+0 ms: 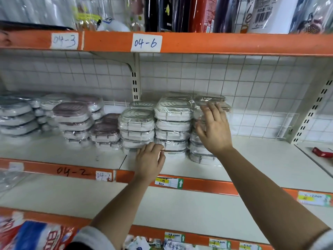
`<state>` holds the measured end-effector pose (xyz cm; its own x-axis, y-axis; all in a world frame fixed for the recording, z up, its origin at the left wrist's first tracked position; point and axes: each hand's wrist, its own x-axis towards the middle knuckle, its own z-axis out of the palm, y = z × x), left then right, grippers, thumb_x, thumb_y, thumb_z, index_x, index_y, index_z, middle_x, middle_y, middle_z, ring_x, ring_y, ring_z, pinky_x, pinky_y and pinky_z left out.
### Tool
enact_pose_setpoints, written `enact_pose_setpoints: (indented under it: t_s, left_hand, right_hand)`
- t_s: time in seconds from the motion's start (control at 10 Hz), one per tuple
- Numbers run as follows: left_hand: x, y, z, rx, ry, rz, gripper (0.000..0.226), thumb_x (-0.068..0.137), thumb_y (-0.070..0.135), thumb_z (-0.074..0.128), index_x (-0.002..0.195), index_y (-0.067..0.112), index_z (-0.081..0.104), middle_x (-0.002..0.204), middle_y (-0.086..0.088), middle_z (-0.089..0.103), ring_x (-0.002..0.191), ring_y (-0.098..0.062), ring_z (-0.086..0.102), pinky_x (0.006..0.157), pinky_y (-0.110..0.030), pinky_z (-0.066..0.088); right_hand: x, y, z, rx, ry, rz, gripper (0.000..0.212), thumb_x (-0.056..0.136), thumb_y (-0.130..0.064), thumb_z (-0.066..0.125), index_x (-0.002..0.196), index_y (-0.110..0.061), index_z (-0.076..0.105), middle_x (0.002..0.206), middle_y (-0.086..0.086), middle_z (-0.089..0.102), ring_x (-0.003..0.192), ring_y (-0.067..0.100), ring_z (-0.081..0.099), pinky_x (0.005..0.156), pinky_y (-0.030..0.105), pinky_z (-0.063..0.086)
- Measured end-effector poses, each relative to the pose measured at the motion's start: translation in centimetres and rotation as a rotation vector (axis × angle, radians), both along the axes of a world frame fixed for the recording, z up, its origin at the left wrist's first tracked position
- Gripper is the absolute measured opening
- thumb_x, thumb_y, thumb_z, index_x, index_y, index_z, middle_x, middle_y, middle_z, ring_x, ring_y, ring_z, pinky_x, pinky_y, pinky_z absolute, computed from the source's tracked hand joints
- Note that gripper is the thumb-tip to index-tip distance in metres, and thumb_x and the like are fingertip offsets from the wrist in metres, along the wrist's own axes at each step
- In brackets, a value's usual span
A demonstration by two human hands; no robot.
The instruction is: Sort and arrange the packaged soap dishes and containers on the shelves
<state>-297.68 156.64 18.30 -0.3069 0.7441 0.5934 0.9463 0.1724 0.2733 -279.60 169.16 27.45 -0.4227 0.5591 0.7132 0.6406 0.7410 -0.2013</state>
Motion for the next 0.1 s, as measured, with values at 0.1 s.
enact_pose_setpoints:
  t_s: [0.1]
  left_hand:
    - [0.38, -2.02, 1.37, 0.044, 0.072, -0.052, 0.026, 0.091, 0.026, 0.051, 0.109, 0.016, 0.067, 0.103, -0.003, 0.066, 0.093, -0.026, 0.060, 0.083, -0.039, 0.047]
  right_hand:
    - [-0.03, -2.79, -0.18, -0.008, 0.024, 0.078, 0.051, 0.092, -0.022, 0.056, 0.138, -0.003, 0.047, 0.149, 0.018, 0.039, 0.142, 0.037, 0.029, 0.115, 0.051, 0.028]
